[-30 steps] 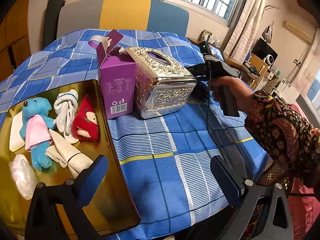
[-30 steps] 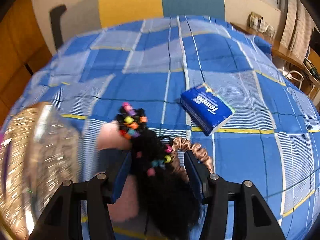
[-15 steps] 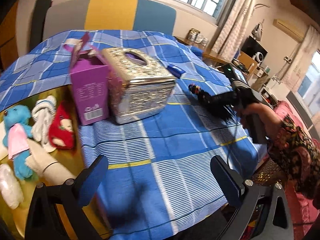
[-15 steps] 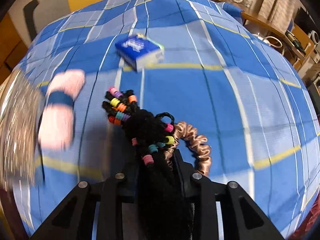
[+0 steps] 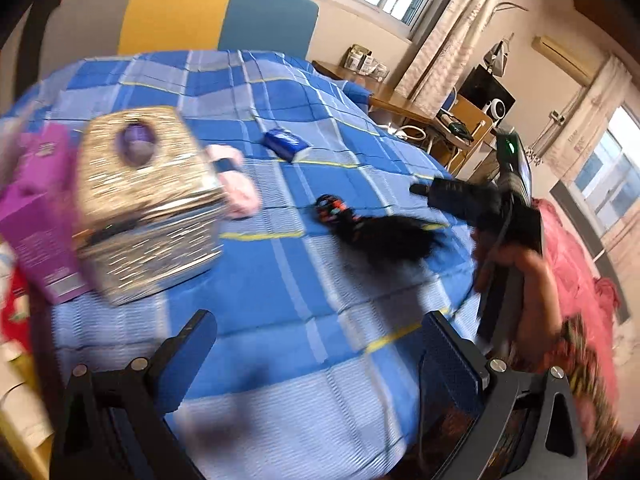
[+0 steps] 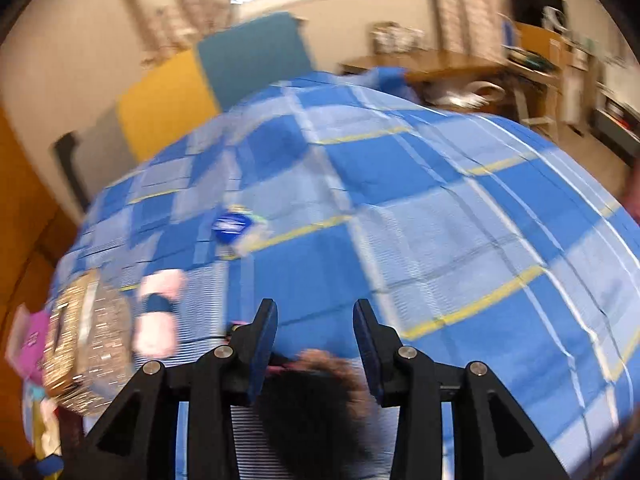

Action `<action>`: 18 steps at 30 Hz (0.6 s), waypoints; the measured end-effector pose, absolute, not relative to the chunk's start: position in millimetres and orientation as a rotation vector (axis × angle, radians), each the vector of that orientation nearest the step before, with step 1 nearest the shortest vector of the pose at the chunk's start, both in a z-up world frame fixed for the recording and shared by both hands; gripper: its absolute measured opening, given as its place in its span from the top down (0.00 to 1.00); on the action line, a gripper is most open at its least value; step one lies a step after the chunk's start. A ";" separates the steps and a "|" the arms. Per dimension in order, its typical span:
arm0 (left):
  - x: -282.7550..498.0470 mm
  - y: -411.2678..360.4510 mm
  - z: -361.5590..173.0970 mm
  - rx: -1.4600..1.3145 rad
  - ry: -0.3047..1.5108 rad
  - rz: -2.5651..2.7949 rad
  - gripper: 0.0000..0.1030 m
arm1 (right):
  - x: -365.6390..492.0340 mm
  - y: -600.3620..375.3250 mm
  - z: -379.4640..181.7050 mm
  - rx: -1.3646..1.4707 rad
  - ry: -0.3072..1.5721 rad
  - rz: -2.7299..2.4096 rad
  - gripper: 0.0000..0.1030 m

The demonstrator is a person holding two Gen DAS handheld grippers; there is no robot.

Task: Organize soft objects
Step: 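Grasp the brown scrunchie with the right tool and lift it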

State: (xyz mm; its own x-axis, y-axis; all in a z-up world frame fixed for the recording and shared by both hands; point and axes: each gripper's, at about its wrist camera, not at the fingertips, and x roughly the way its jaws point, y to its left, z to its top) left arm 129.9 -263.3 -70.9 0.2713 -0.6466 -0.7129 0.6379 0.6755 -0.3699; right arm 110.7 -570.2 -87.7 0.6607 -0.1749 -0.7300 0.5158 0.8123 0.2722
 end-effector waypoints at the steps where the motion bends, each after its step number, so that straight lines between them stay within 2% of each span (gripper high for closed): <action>1: 134.7 -275.7 -71.9 -0.021 0.975 -0.872 0.00 | 107.7 -574.6 -89.4 0.505 0.760 -0.443 0.62; 6: 170.5 -350.7 -86.4 -0.056 1.055 -0.831 0.00 | 93.8 -586.5 -99.7 0.494 0.842 -0.557 0.62; 13: 218.4 -444.5 -116.3 0.013 1.137 -0.736 0.00 | 80.1 -602.8 -95.2 0.494 0.789 -0.686 0.62; 18: 223.6 -437.4 -145.6 0.104 1.202 -0.672 0.03 | 75.3 -612.0 -96.8 0.534 0.785 -0.716 0.62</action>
State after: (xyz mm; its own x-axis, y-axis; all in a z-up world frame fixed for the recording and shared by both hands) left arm 223.6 -437.4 -145.6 0.1938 -0.4245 -0.8845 0.5310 0.8035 -0.2693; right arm 75.3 -612.0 -96.8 0.4991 -0.3723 -0.7824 0.7446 0.6462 0.1675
